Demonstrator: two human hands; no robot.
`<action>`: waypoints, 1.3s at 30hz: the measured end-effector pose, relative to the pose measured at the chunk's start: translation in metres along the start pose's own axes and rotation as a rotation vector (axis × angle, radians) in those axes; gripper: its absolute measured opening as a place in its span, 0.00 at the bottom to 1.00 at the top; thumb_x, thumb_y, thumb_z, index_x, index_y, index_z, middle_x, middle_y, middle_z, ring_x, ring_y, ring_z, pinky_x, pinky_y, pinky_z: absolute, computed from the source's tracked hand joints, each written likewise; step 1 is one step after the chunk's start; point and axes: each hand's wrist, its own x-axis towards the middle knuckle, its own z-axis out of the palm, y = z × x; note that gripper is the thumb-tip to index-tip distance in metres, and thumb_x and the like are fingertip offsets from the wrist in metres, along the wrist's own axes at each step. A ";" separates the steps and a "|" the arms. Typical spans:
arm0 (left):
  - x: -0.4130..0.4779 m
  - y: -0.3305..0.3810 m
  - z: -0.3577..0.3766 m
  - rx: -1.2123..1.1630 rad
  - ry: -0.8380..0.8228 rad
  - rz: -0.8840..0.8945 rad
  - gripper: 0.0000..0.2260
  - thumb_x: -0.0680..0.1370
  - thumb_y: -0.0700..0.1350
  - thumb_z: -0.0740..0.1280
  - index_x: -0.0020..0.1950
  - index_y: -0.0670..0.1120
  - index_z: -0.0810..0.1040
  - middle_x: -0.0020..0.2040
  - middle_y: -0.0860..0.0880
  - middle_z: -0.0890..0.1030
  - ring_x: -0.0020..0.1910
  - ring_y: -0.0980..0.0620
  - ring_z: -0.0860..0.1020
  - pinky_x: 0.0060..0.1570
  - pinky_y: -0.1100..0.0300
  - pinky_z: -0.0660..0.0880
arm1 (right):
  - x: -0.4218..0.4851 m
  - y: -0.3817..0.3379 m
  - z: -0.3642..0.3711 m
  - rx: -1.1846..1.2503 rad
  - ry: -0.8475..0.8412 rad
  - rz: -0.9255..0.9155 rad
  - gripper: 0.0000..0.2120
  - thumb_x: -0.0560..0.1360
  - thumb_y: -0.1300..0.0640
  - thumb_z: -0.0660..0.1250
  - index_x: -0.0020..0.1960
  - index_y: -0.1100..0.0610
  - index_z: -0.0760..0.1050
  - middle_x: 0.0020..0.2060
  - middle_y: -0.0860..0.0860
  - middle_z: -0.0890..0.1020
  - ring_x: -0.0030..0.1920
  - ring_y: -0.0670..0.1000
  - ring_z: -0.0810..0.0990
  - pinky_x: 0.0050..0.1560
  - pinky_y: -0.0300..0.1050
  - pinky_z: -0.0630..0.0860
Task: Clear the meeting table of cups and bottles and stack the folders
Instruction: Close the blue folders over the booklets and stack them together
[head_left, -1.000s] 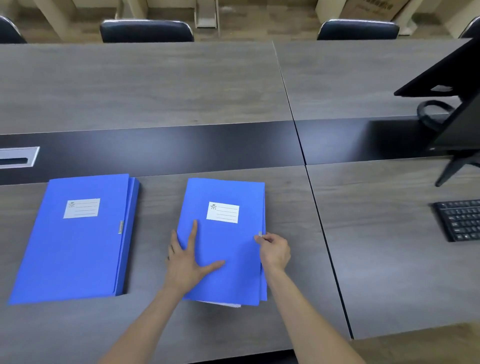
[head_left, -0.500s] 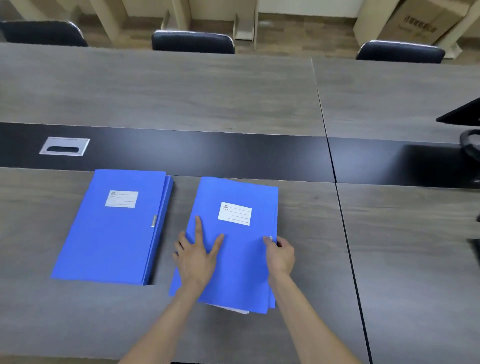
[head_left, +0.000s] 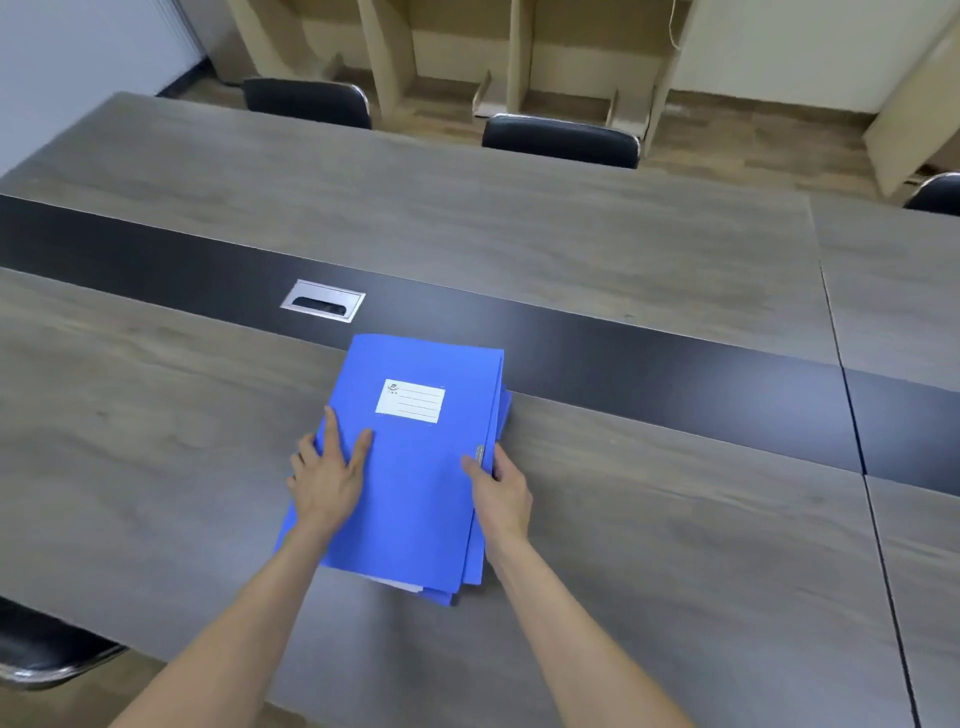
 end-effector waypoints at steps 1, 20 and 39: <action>0.010 -0.007 0.002 -0.009 -0.035 0.011 0.32 0.81 0.63 0.57 0.83 0.56 0.52 0.76 0.39 0.63 0.74 0.38 0.62 0.72 0.42 0.60 | 0.005 0.007 0.011 -0.012 0.018 0.025 0.19 0.74 0.48 0.69 0.65 0.45 0.78 0.56 0.41 0.84 0.56 0.47 0.82 0.54 0.42 0.79; 0.046 0.009 -0.018 -0.370 -0.369 -0.097 0.39 0.54 0.75 0.76 0.60 0.58 0.77 0.55 0.58 0.84 0.54 0.49 0.83 0.57 0.45 0.79 | 0.015 0.013 0.008 0.166 0.062 0.361 0.33 0.57 0.35 0.78 0.60 0.44 0.79 0.55 0.43 0.85 0.55 0.50 0.84 0.59 0.55 0.81; -0.305 0.250 0.166 -0.272 -0.615 0.234 0.24 0.72 0.66 0.66 0.62 0.55 0.72 0.56 0.56 0.82 0.55 0.45 0.79 0.57 0.48 0.75 | -0.091 0.050 -0.438 0.282 0.547 0.278 0.34 0.60 0.33 0.77 0.61 0.48 0.79 0.55 0.43 0.84 0.58 0.50 0.81 0.63 0.52 0.75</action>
